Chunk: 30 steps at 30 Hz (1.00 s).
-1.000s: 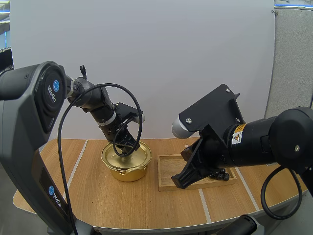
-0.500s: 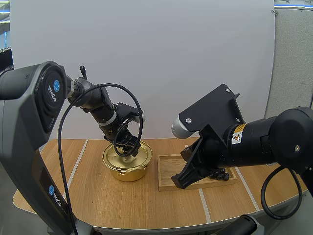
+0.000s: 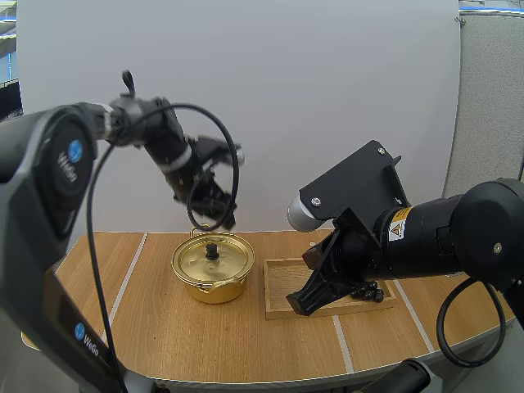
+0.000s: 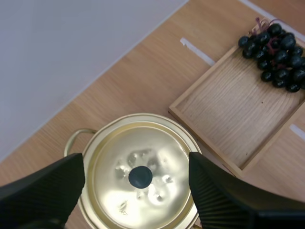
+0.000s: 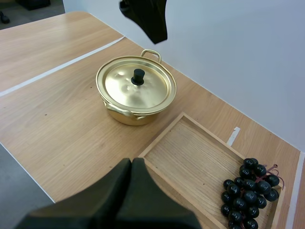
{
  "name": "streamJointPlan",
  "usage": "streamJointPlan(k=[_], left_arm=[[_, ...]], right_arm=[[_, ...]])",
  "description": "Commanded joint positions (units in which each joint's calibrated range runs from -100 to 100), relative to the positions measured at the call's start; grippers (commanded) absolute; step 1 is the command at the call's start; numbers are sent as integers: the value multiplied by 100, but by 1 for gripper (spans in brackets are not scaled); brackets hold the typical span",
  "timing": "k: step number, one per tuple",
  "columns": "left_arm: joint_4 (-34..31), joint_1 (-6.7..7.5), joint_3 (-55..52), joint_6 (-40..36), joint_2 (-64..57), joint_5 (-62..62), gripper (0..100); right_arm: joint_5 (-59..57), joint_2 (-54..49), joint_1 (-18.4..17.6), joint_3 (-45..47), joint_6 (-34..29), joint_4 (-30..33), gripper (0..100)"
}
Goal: Open the pot, put the pineapple inside, and close it
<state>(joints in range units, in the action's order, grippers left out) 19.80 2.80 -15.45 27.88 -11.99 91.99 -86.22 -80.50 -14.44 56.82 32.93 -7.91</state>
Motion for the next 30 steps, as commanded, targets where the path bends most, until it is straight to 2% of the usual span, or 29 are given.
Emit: streamJointPlan(k=[1, 6, 19, 28, 30], left_arm=[[112, 18, 255, -71, -556, 392, 100], [112, 18, 321, -82, -1546, 801, 100], [50, 18, 321, -234, -3723, 801, 100], [-746, 18, 34, -897, -4978, 801, 100], [-808, 18, -130, -1011, -5231, 801, 91]], right_arm=[[123, -63, 24, 18, -19, -18, 0], [123, -63, 24, 18, -19, -18, 0], [156, -63, 24, 18, -19, -20, 0], [156, -63, 24, 18, -19, -20, 0], [156, -63, 24, 18, -19, -20, 0]])
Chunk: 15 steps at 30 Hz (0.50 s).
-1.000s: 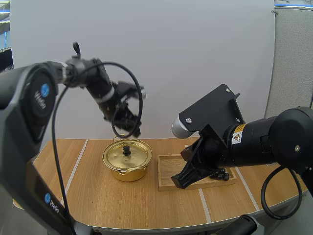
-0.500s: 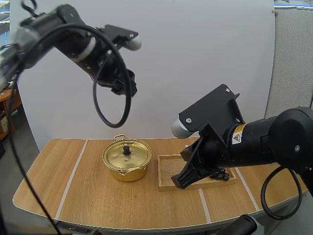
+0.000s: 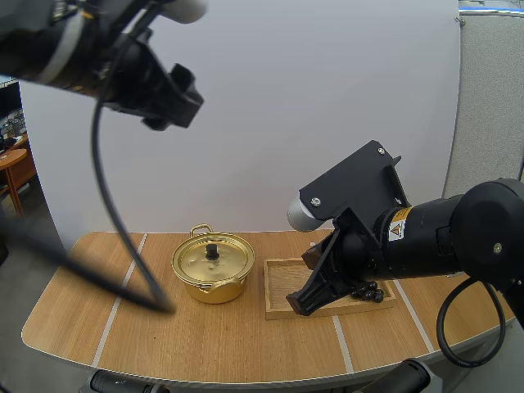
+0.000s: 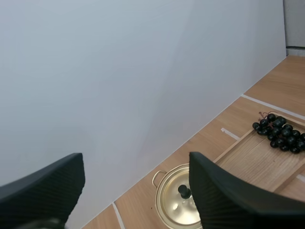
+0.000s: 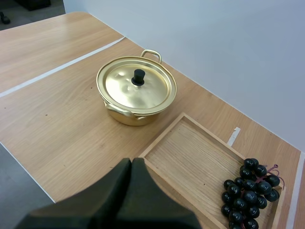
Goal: Open the pot, put the pineapple inside, and close it
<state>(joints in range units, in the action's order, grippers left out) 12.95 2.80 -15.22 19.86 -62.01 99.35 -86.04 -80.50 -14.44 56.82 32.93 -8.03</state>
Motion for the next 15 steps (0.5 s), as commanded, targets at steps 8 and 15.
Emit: streamJointPlan(k=[8, 15], left_arm=[[-132, 18, -780, -371, -1325, 65, 0], [-7, 18, -1439, -371, -2214, 65, 0]], right_arm=[[139, -146, 145, -21, -26, -20, 0], [155, -709, 296, -21, -52, -20, 0]])
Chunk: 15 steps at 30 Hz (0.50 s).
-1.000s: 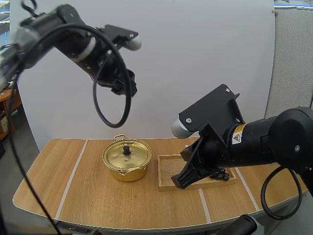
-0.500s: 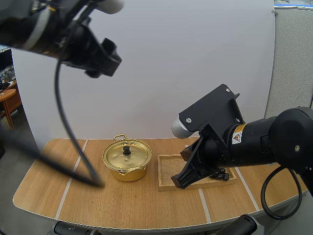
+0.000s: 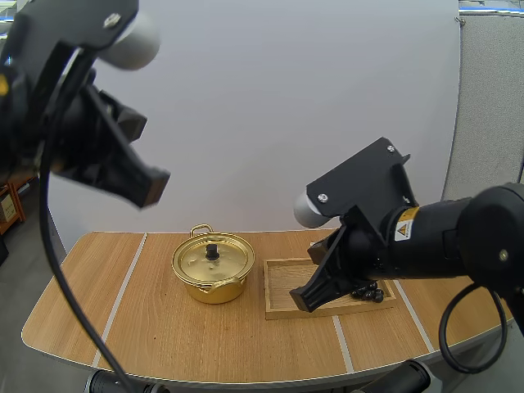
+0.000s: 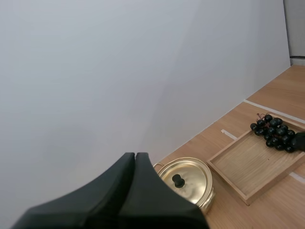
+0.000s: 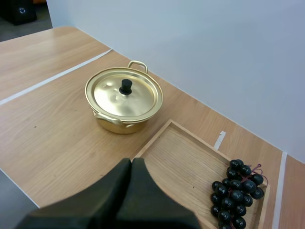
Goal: Open the pot, put the pineapple inside, and close it
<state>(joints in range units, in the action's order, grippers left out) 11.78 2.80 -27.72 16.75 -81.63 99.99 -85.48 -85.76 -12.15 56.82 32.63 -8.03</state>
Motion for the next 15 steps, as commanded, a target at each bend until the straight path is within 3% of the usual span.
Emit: streamJointPlan(k=[1, 15], left_arm=[[182, 18, -306, -61, -391, 1, 0], [517, 18, -1802, -193, -1837, -58, 0]], right_arm=[[99, -212, 91, -21, -23, -57, 0], [338, -390, 203, -21, -23, -138, 0]])
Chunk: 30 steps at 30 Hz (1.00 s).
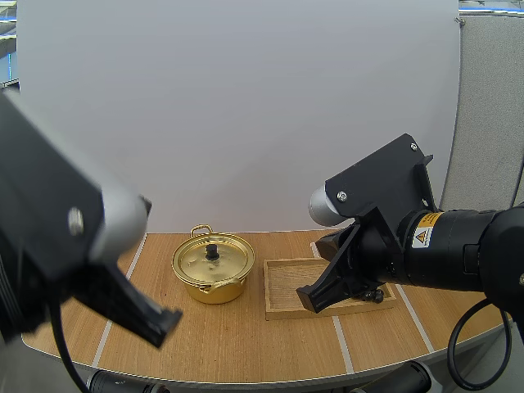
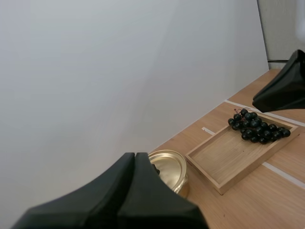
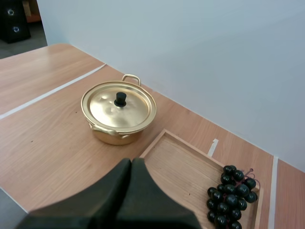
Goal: Open the pot, put the pineapple inside, and close it
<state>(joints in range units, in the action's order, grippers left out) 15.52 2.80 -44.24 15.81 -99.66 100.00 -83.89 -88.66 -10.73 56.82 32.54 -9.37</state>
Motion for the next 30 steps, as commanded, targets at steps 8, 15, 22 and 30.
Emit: streamJointPlan(k=[8, 15, 22, 30], left_arm=[[146, 18, -379, -526, -34, -758, 0], [146, 18, -379, -611, -34, -1009, 0], [78, 18, -406, -611, -34, -2321, 0], [-323, 18, -1477, -611, -34, -5761, 0]], right_arm=[[518, -689, 301, -21, -14, -152, 0], [1493, -1134, 364, -89, 22, -110, 0], [2060, -1134, 364, -89, 22, -125, 0], [3155, -1134, 364, 229, -15, -96, 0]])
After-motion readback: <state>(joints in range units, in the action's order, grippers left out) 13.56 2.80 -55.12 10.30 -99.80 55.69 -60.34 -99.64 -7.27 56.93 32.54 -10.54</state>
